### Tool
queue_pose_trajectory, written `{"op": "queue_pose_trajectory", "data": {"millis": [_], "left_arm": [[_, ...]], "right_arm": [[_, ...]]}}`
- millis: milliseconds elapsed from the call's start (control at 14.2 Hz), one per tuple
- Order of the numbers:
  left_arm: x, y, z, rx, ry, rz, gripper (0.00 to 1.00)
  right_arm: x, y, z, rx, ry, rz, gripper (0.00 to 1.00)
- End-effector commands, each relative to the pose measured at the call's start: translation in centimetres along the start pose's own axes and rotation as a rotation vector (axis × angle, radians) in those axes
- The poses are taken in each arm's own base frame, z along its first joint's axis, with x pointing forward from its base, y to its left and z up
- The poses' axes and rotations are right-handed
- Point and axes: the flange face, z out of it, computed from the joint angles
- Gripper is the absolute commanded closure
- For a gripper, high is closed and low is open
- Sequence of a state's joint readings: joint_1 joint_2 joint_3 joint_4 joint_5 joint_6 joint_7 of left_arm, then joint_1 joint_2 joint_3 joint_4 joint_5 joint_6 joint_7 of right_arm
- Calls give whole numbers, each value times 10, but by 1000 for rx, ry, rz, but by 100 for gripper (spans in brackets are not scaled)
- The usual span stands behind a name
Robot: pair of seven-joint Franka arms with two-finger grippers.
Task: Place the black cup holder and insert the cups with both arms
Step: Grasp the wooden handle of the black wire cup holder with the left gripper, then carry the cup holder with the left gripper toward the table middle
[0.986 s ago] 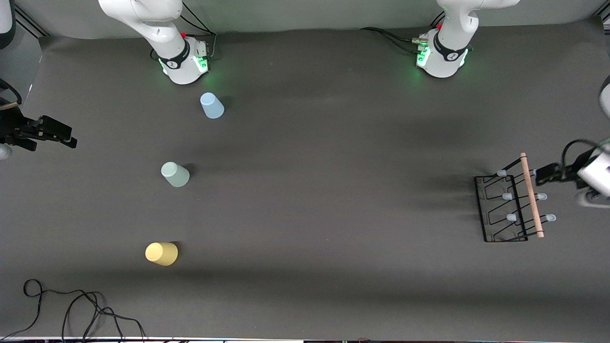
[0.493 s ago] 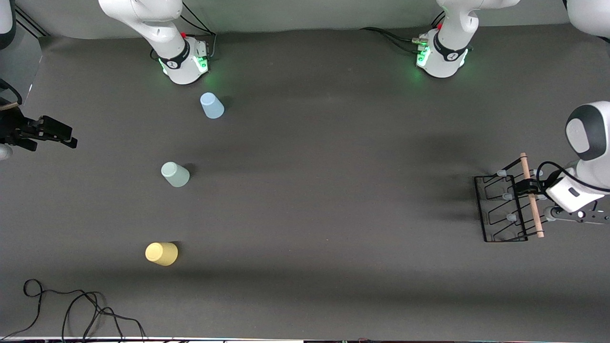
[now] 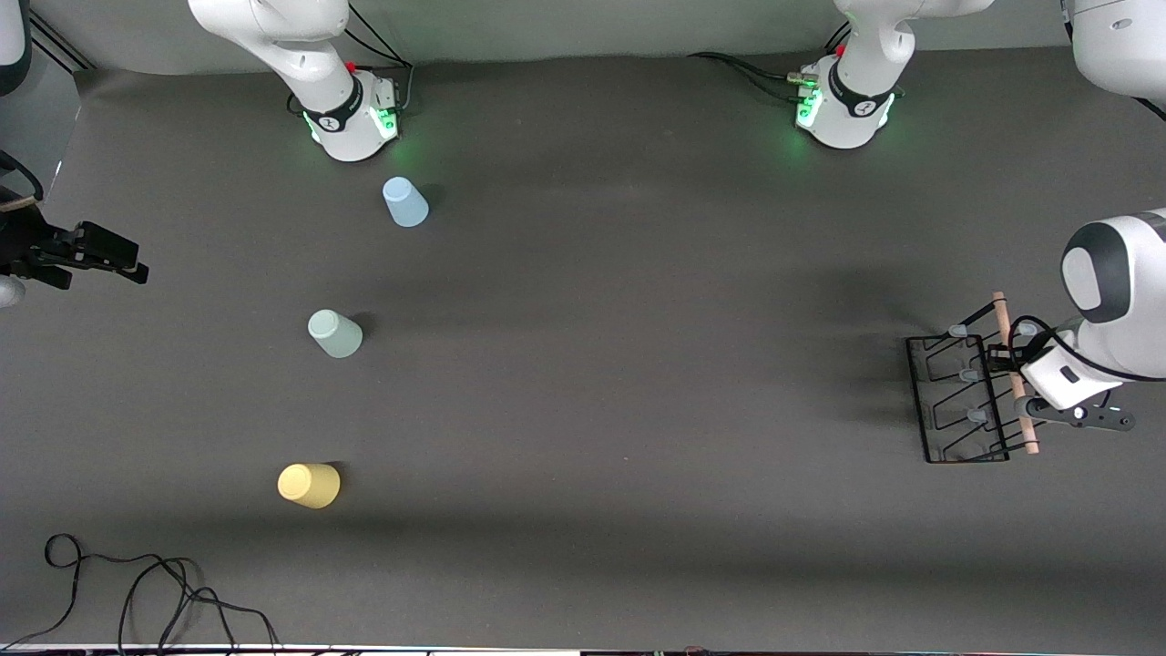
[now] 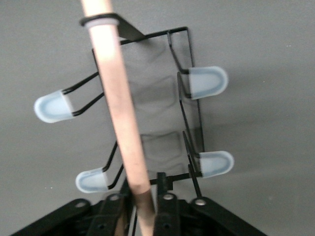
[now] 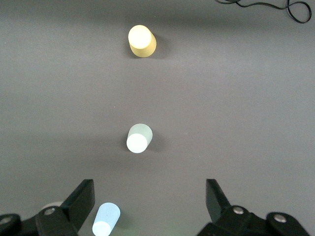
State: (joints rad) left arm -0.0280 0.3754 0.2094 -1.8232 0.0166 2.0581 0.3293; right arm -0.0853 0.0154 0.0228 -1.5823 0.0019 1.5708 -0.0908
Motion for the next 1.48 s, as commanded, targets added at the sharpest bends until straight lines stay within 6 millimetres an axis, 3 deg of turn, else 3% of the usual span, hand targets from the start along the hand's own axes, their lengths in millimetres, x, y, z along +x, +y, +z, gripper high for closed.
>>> {"op": "queue_pose_trajectory", "data": {"millis": [0,141,352,493,775,986,1268,1408], "left_arm": [[-1,-3,-16,-1,22,14,100],[1,1,-33,-7,10,13,100],[8,7,-78,-14,-10,-29,100],[18,46,-101,-53,-5,-86,100],[38,171,-143,-132,84,-261,100],[40,271,-163,-152,112,-298,100],[18,421,-161,-175,126,-272,100],[-6,492,-151,-168,115,-229,100]], "right_arm": [[3,-4,1,20,-1,8,0],[4,-3,0,19,10,10,0],[4,-3,0,19,9,10,0],[4,-3,1,19,9,10,0],[3,-5,7,20,-2,7,0],[1,-24,8,19,-7,-25,0],[-7,-34,17,18,-23,3,0],[-22,-43,26,20,-28,-2,0]]}}
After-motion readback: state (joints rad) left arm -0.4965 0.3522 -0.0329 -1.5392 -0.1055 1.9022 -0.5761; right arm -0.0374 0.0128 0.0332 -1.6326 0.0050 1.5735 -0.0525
